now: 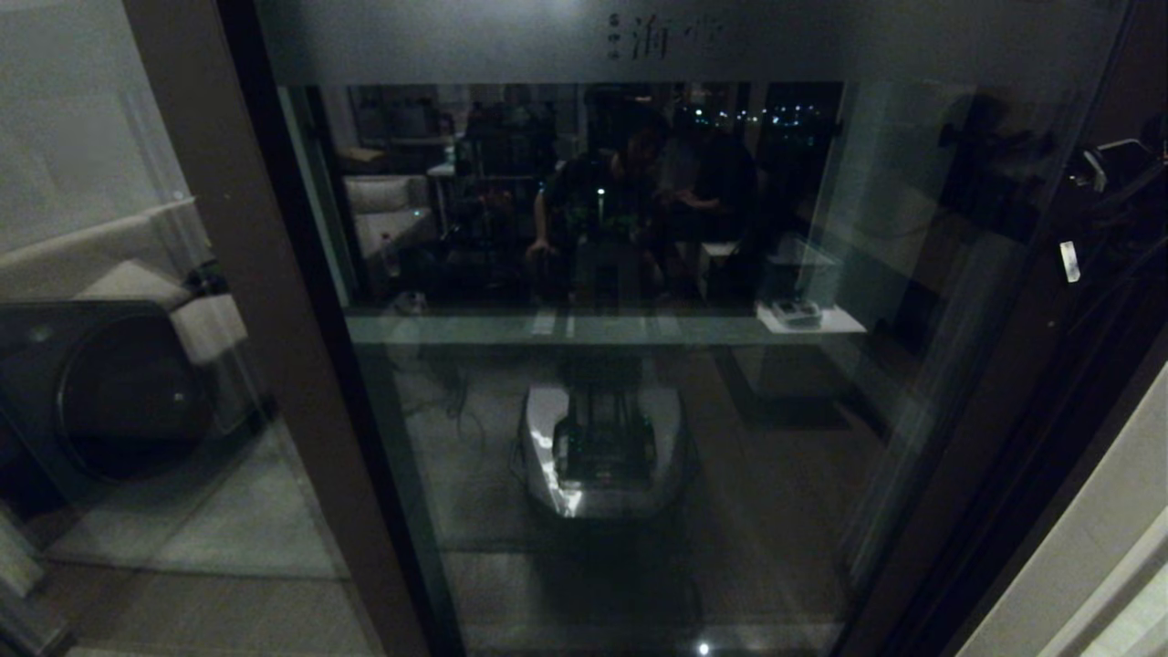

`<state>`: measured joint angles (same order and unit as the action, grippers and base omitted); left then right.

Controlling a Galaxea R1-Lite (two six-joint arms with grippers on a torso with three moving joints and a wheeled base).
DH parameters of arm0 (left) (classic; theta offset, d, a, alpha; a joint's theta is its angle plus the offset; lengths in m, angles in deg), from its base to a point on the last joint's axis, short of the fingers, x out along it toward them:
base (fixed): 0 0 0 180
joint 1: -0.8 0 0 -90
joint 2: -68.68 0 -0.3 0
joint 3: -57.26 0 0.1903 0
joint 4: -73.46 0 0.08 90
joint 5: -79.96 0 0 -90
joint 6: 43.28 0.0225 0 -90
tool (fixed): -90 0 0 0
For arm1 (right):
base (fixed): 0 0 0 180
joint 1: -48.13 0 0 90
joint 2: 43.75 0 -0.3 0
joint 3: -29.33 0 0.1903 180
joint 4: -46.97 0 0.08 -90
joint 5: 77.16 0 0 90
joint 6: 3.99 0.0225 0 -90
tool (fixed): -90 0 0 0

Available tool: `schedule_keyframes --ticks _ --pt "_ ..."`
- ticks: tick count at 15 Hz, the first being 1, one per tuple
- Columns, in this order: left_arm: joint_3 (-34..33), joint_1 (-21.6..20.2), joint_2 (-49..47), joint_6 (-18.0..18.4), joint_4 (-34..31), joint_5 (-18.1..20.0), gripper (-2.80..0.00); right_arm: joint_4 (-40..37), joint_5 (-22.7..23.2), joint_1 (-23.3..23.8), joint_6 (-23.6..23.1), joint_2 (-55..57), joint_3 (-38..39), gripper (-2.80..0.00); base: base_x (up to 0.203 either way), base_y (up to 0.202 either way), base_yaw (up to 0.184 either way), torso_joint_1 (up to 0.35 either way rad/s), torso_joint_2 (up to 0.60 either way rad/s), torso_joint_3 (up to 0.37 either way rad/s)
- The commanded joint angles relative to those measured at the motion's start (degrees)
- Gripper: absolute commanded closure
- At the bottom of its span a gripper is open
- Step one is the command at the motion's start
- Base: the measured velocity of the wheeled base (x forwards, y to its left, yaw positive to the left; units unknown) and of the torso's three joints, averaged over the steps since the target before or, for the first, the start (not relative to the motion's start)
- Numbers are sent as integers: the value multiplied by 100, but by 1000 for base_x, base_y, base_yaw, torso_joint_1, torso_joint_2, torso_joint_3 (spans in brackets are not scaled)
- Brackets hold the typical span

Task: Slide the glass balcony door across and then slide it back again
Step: Close the slid door

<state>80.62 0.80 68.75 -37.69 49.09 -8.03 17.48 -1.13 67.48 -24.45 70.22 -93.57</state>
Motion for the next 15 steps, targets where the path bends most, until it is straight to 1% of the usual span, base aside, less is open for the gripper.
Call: schedule_keyframes --ticks 1,3,5,15 --pt "-9 0 1 3 4 1 0 23 -9 3 -10 38 -13 0 0 0 0 0 0 0" --pt "-9 0 1 3 4 1 0 23 -23 8 -10 38 -13 0 0 0 0 0 0 0" --pt "-9 0 1 3 4 1 0 23 -151 8 -10 53 -13 0 0 0 0 0 0 0" --pt "-9 0 1 3 -5 1 0 41 -167 60 -10 90 -40 0 0 0 0 0 0 0"
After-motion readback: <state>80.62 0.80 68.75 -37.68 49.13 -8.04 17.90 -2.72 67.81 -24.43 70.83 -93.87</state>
